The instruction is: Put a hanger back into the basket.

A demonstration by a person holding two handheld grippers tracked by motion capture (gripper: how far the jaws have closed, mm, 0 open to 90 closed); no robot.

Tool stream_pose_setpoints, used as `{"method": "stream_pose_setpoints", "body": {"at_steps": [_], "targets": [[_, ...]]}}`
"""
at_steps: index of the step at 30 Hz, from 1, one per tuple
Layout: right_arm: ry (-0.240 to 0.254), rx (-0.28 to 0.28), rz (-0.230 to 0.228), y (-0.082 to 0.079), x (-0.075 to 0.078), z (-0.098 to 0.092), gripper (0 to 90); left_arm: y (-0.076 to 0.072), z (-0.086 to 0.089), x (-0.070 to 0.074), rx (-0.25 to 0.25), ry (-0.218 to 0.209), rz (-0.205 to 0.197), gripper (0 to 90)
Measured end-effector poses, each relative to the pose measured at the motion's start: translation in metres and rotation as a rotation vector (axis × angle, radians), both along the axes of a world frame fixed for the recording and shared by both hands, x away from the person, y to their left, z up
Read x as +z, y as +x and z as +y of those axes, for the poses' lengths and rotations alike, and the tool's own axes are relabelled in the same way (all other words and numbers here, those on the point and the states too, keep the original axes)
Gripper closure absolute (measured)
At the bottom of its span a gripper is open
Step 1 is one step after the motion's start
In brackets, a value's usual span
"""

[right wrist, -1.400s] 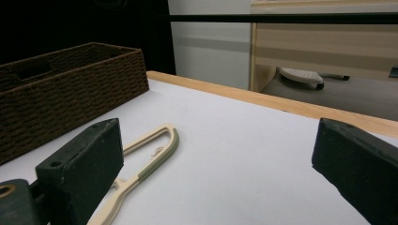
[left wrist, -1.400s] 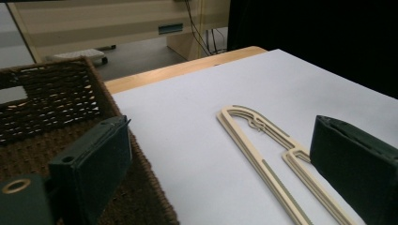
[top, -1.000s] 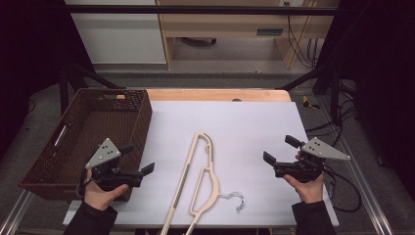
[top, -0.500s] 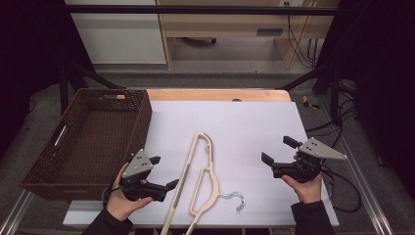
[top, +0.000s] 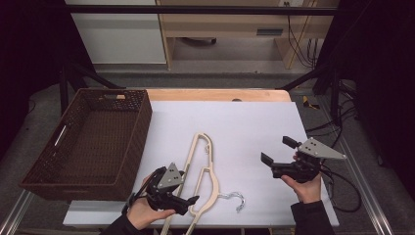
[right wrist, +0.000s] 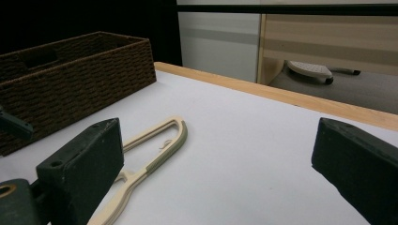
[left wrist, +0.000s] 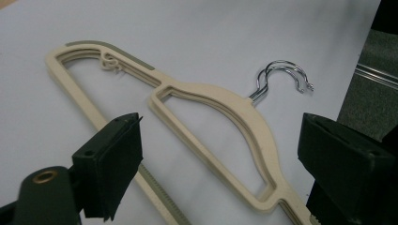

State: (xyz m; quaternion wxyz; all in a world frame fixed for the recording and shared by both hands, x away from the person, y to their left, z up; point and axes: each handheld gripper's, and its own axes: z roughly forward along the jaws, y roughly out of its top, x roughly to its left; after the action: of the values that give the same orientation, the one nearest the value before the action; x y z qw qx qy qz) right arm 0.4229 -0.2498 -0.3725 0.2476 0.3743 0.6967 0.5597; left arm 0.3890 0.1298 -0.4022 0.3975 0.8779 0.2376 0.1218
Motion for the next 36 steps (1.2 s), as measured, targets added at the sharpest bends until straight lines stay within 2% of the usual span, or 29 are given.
{"method": "stream_pose_setpoints", "body": {"at_steps": [4, 8, 14, 17, 23, 30, 34, 36], "targets": [[-0.007, 0.0, 0.005, 0.0, 0.0, 0.0, 2.8, -0.002, -0.009, -0.006, -0.039, 0.033, 0.019, 19.2], [-0.006, 0.003, 0.005, 0.0, 0.0, 0.001, 2.9, -0.003, -0.017, -0.012, -0.063, 0.07, 0.037, 24.2], [-0.008, 0.005, 0.009, 0.001, -0.001, 0.001, 3.0, -0.005, -0.029, -0.019, -0.09, 0.095, 0.064, 33.8], [-0.008, 0.009, 0.01, 0.001, -0.001, 0.002, 3.0, -0.005, -0.037, -0.024, -0.107, 0.128, 0.083, 39.1], [-0.013, 0.012, 0.013, 0.002, -0.002, 0.003, 3.0, 0.001, -0.048, -0.039, -0.114, 0.185, 0.146, 49.1], [-0.017, 0.019, 0.017, 0.002, -0.002, 0.004, 4.2, 0.005, -0.052, -0.049, -0.122, 0.215, 0.198, 56.1], [-0.04, 0.075, 0.039, 0.001, -0.004, 0.009, 9.3, 0.004, -0.054, -0.052, -0.122, 0.226, 0.206, 56.8], [-0.066, 0.138, 0.062, 0.002, -0.009, 0.017, 15.1, 0.004, -0.054, -0.051, -0.124, 0.224, 0.202, 57.1]]}}
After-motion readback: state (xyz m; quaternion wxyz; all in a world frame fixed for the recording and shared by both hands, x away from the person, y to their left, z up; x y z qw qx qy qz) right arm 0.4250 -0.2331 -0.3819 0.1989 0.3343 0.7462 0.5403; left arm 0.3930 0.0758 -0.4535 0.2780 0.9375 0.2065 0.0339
